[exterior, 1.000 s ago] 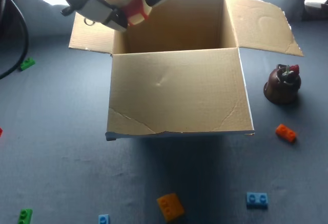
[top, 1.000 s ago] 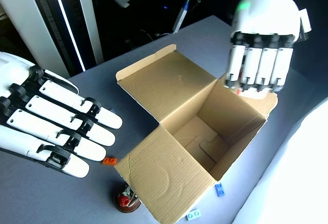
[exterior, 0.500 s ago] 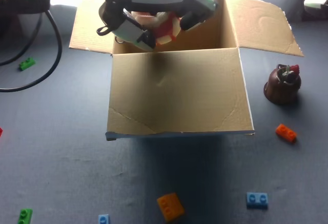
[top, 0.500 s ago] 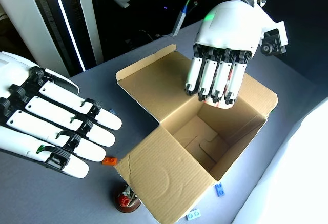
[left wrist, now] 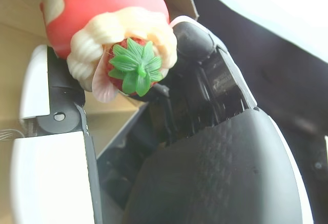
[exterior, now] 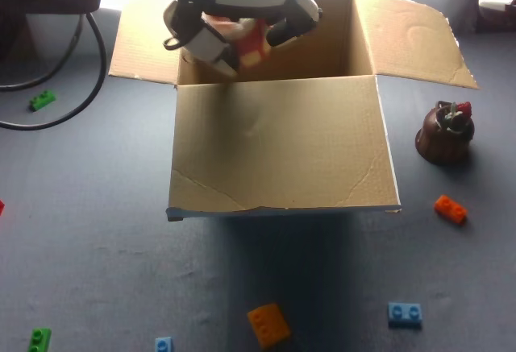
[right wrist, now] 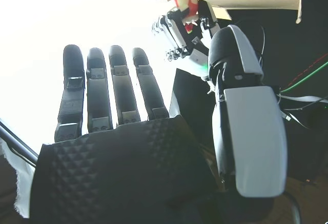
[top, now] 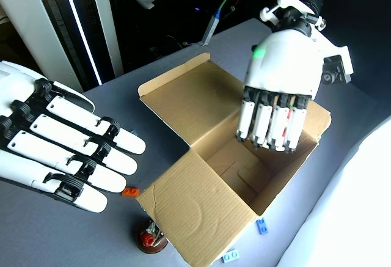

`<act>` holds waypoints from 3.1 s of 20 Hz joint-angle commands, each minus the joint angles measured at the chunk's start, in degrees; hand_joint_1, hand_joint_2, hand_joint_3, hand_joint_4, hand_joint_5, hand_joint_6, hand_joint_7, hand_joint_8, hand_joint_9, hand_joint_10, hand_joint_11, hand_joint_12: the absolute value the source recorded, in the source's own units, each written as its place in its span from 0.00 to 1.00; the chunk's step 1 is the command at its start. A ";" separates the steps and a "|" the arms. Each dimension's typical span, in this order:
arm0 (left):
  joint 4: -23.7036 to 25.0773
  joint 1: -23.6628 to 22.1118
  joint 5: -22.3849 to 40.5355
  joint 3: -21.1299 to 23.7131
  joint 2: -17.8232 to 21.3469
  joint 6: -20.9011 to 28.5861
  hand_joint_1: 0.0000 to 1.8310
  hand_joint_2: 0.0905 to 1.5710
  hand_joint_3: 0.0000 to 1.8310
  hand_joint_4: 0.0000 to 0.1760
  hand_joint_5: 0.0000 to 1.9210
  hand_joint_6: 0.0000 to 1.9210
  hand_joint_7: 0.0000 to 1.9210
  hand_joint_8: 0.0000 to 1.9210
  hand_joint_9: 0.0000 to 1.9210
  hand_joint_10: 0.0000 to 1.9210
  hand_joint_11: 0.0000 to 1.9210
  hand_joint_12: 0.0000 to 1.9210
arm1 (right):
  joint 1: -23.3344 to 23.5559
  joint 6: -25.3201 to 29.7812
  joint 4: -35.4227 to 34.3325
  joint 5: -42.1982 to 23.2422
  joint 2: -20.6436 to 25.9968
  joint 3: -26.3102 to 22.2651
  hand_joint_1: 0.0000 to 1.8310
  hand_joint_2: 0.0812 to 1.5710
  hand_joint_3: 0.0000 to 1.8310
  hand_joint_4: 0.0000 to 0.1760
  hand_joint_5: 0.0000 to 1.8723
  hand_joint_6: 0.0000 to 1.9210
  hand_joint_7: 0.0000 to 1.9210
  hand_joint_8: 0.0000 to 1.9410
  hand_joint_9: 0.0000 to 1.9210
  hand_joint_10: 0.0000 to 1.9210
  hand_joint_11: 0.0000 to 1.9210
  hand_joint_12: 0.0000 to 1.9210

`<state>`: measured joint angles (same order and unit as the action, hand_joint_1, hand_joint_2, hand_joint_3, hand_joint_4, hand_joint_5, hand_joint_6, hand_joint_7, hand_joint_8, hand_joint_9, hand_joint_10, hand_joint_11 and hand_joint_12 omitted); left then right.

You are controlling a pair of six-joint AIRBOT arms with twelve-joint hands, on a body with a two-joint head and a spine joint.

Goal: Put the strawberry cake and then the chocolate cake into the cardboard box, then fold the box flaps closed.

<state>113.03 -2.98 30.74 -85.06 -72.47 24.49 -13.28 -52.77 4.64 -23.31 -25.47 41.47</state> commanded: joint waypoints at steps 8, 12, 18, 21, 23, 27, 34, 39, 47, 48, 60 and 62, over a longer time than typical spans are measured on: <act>-1.43 -0.41 -1.12 2.71 1.20 -0.29 0.50 0.67 0.00 0.00 0.24 0.03 0.29 0.05 0.28 0.27 0.18 0.59 | 1.00 -0.09 -0.71 -6.84 0.64 0.12 0.19 0.73 0.00 0.00 0.07 0.00 0.07 0.00 0.08 0.00 0.00 0.32; 0.36 -1.02 -1.23 2.20 1.23 -0.31 0.30 0.58 0.00 0.27 0.13 0.00 0.17 0.00 0.25 0.02 0.07 0.60 | 0.84 -0.01 -1.45 -6.32 0.64 0.17 0.20 0.72 0.00 0.00 0.07 0.00 0.07 0.00 0.08 0.00 0.00 0.31; 0.72 -3.66 -2.15 -0.62 1.55 -0.82 0.23 0.55 0.00 0.38 0.10 0.00 0.13 0.00 0.22 0.00 0.01 0.66 | 0.10 -1.08 -13.58 -3.08 -0.42 2.10 0.19 0.72 0.00 0.00 0.07 0.00 0.07 0.00 0.07 0.00 0.00 0.27; 1.15 -5.20 -2.33 -2.53 2.26 -0.94 0.21 0.55 0.00 0.42 0.10 0.01 0.15 0.01 0.23 0.01 0.01 0.67 | -0.86 -1.08 -21.25 2.12 -3.25 6.39 0.17 0.72 0.00 0.00 0.08 0.01 0.07 0.00 0.08 0.00 0.00 0.28; 1.46 -6.28 -2.23 -3.91 2.59 -0.95 0.17 0.57 0.01 0.43 0.11 0.01 0.15 0.00 0.23 0.01 0.01 0.68 | -2.21 -1.07 -24.40 2.58 -4.76 8.24 0.17 0.72 0.00 0.00 0.08 0.01 0.07 0.00 0.08 0.00 0.00 0.29; 1.75 -8.17 -1.29 -5.58 3.68 -0.24 0.07 0.62 0.01 0.41 0.14 0.01 0.17 0.00 0.24 0.00 0.01 0.67 | -4.54 -1.07 -30.70 1.56 -7.05 10.47 0.17 0.71 0.00 0.00 0.07 0.00 0.07 0.00 0.09 0.01 0.00 0.36; 3.55 -8.00 -0.22 -5.95 8.74 3.09 0.06 0.62 0.00 0.43 0.14 0.00 0.17 0.00 0.24 0.00 0.02 0.66 | -11.54 -1.07 -37.23 -3.43 -12.99 16.15 0.65 0.63 0.00 0.00 0.08 0.01 0.11 0.00 0.10 0.01 0.00 0.28; 3.66 -5.91 0.80 -5.68 12.74 4.66 0.06 0.62 0.00 0.41 0.14 0.00 0.17 0.00 0.24 0.00 0.02 0.65 | -13.78 -1.08 -37.25 -6.03 -18.11 20.45 0.66 0.63 0.00 0.00 0.07 0.00 0.09 0.00 0.09 0.00 0.00 0.26; 1.20 -0.71 2.45 -4.27 18.12 7.47 0.08 0.62 0.00 0.40 0.14 0.00 0.17 0.00 0.24 0.00 0.03 0.65 | -13.64 -1.08 -41.55 -4.88 -25.75 26.34 0.65 0.64 0.00 0.00 0.06 0.00 0.08 0.00 0.08 0.00 0.00 0.22; 1.06 -0.11 2.46 -4.50 18.57 7.51 0.08 0.62 0.00 0.39 0.14 0.00 0.17 0.00 0.24 0.00 0.02 0.65 | -13.63 -1.08 -41.78 -4.37 -26.91 27.16 0.65 0.65 0.00 0.01 0.06 0.00 0.08 0.00 0.08 0.00 0.00 0.21; -1.08 6.68 4.44 -2.48 22.84 8.93 0.07 0.62 0.00 0.35 0.15 0.01 0.19 0.01 0.25 0.01 0.05 0.64 | -12.92 -1.74 -41.78 -4.91 -34.13 31.42 0.66 0.65 0.00 0.00 0.06 0.00 0.08 0.00 0.09 0.01 0.00 0.29; -2.55 7.97 5.23 -1.94 23.27 8.94 0.08 0.63 0.00 0.33 0.16 0.00 0.19 0.00 0.25 0.01 0.06 0.63 | -12.81 -1.75 -41.78 -5.27 -34.82 32.16 0.64 0.65 0.00 0.00 0.06 0.00 0.08 0.00 0.08 0.00 0.00 0.29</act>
<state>113.45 5.52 37.78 -86.91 -50.00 33.50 -26.68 -54.52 -37.67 -22.39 -61.17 73.41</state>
